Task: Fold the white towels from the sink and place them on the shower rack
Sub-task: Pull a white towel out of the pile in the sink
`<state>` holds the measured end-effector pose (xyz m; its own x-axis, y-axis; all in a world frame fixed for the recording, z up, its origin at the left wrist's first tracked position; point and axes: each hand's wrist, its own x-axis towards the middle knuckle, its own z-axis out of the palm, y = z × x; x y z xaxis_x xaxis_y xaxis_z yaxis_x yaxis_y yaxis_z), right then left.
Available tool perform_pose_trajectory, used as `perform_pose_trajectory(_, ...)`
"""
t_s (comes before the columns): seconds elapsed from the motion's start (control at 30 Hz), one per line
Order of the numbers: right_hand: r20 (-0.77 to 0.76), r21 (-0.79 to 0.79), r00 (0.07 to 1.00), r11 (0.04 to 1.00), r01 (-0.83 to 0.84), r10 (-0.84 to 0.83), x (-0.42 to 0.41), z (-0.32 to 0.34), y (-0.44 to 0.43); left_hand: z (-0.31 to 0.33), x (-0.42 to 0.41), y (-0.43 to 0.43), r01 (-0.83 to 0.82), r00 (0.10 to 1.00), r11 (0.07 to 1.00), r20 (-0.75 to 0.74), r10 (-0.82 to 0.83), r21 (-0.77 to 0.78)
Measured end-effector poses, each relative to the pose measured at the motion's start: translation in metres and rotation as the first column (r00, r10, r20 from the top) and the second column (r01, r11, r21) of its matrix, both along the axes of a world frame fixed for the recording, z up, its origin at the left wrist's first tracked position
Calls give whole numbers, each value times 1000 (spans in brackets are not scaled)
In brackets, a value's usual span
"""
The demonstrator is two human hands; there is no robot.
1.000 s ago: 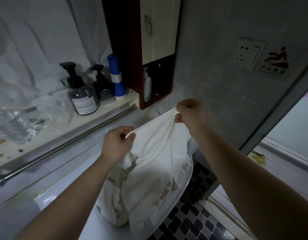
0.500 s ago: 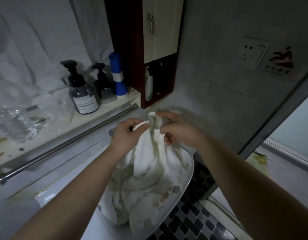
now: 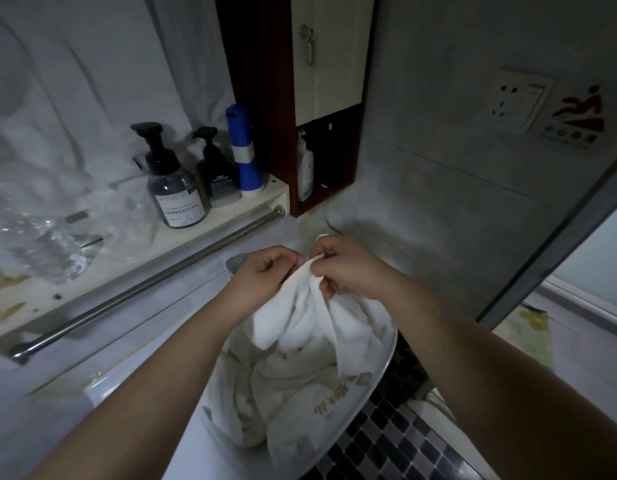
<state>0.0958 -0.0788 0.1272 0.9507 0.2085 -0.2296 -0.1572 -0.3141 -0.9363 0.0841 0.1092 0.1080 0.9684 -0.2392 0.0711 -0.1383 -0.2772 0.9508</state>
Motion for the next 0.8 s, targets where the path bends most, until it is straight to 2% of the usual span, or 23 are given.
perform_pose_trajectory(0.1,80,7,994,997,74,-74,4,-3,4,1,-3,-4,-18,1000,998,25,16,68)
perform_pose_trajectory(0.2,125,22,983,991,130,-132,8,-4,6,5,-4,-6,0,1000,1000,-6,0,13)
perform_pose_trajectory(0.33,152,34,974,986,164,-168,9,-4,5,4,-4,-11,-54,988,982,151,27,180)
perform_pose_trajectory(0.47,173,60,957,973,224,-231,10,-4,5,-2,1,-18,-182,953,964,278,123,195)
perform_pose_trajectory(0.57,192,39,945,964,264,-266,9,-3,3,-3,8,-21,-231,962,957,186,198,175)
perform_pose_trajectory(0.67,209,52,937,960,276,-281,8,-4,4,-7,10,-24,-180,977,968,145,155,176)
perform_pose_trajectory(0.8,215,92,916,940,327,-340,11,-6,1,-10,11,-18,-182,948,950,302,100,255)
